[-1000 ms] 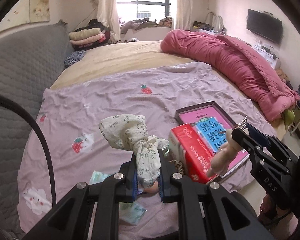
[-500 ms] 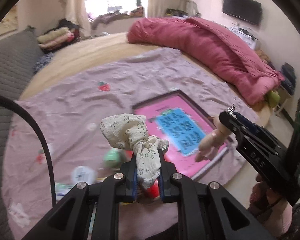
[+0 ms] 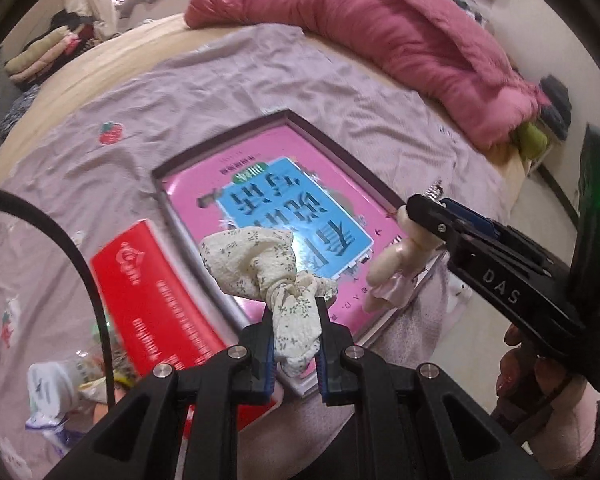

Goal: Organize soft objects
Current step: 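Carry the scrunchie and teddy bear with both grippers over the pink tray, then open both grippers to drop the scrunchie and teddy bear onto the tray, then move both tools back toward the remaining pile of items, then grasp the purple-bow plush with the left gripper while the right grasps the Flower tissue pack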

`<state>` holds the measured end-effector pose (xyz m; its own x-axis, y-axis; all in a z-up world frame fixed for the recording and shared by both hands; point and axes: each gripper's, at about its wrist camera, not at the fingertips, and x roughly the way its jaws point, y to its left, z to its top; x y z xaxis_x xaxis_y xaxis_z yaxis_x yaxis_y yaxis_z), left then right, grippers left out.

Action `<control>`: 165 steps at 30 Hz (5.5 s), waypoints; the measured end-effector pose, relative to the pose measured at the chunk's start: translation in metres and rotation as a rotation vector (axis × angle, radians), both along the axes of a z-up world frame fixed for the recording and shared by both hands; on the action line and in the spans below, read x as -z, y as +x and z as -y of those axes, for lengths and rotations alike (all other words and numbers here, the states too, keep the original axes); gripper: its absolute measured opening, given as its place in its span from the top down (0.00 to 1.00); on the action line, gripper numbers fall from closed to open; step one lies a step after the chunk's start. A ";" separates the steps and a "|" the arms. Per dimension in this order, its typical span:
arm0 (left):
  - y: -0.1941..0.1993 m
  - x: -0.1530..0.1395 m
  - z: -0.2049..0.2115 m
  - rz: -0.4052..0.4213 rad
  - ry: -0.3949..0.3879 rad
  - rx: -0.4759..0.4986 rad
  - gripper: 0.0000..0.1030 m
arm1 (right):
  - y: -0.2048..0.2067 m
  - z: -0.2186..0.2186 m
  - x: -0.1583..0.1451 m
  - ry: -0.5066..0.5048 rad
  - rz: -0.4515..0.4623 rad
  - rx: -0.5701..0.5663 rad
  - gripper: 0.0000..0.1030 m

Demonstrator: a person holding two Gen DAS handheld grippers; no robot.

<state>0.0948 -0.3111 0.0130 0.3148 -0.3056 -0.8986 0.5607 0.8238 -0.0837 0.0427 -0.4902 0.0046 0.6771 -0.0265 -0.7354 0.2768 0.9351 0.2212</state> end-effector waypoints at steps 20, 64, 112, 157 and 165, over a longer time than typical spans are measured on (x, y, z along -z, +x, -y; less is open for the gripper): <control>0.002 0.063 0.045 -0.087 0.118 0.116 0.85 | 0.031 0.011 0.040 -0.089 -0.133 0.028 0.57; 0.015 0.045 0.025 -0.122 0.019 0.045 0.40 | -0.042 0.028 -0.002 -0.067 -0.031 0.093 0.29; -0.061 -0.022 -0.383 0.038 -0.147 -0.543 0.26 | -0.059 -0.255 -0.095 -0.202 0.179 -0.458 0.28; -0.018 0.084 -0.387 -0.233 -0.139 -0.555 0.26 | -0.022 -0.415 0.110 -0.313 -0.095 -1.048 0.48; -0.009 0.103 -0.369 -0.278 -0.119 -0.526 0.26 | -0.030 -0.397 0.103 -0.312 -0.107 -1.043 0.50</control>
